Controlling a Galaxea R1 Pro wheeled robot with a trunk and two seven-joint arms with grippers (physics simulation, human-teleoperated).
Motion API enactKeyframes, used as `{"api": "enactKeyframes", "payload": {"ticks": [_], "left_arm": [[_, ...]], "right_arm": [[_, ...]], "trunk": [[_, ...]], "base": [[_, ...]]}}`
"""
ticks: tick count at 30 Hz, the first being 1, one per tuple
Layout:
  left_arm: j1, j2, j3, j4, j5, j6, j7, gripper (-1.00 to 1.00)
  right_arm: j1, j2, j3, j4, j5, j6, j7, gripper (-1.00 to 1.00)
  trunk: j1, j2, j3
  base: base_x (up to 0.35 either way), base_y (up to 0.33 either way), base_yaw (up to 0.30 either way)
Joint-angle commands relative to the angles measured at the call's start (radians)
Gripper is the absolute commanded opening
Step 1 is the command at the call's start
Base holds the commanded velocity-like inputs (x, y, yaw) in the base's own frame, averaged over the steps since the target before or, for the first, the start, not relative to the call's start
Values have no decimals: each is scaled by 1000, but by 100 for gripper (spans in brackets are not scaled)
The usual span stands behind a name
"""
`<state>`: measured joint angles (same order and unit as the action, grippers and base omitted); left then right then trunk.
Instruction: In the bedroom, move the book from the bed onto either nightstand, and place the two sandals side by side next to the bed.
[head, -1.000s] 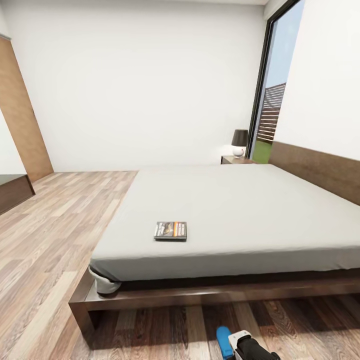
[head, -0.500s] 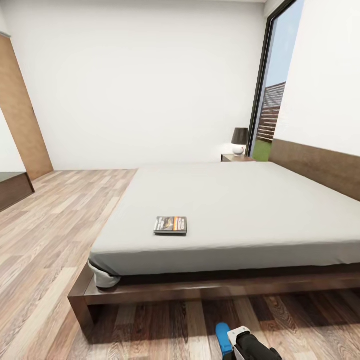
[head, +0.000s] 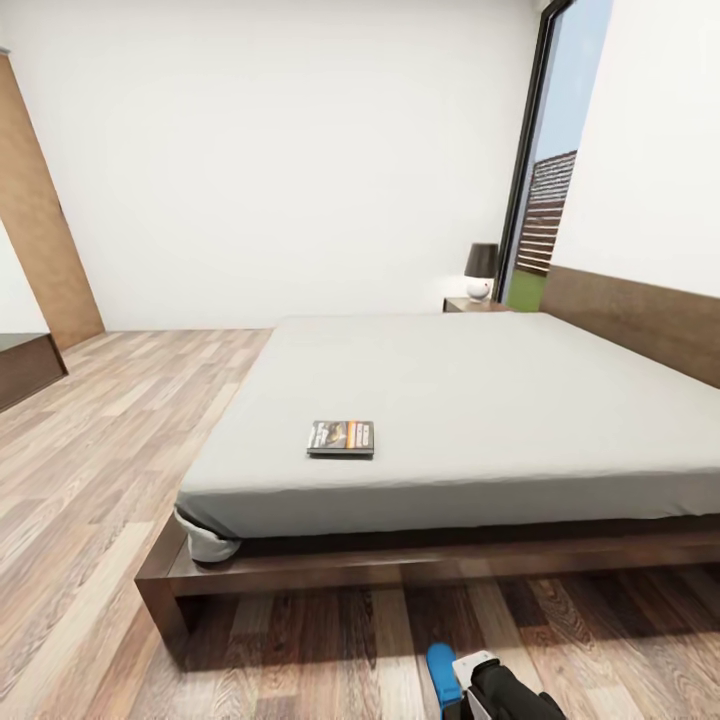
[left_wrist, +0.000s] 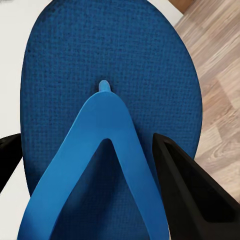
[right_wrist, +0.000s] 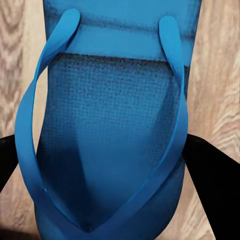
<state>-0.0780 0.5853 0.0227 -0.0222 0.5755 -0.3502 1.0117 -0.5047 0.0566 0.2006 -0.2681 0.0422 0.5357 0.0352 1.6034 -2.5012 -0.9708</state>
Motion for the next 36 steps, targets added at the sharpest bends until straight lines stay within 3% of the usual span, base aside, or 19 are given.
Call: {"api": "enactKeyframes", "payload": {"ticks": [1,13,20,36], "left_arm": [[0,0,2,-1,0,-2,1,-100],[0,17,3,1,0,-3,2,-100],[3,53,2,1,0,-6,2,-100],[9,56,2,1,0,-6,-2,-100]], "right_arm": [[-1,-1,3,-2,4,6,3,-100],[-2,-3,3,-2,4,5,5,-100],[-14,-4,3,-4,3,4,12,-100],[-26,-3,2,-2,5,4,49,-100]], "trunk": [[0,-1,-5],[6,-4,-51],[6,-4,-51],[6,-4,-51]], "base": [[0,0,0],[0,0,0],[0,0,0],[0,77,0]]}}
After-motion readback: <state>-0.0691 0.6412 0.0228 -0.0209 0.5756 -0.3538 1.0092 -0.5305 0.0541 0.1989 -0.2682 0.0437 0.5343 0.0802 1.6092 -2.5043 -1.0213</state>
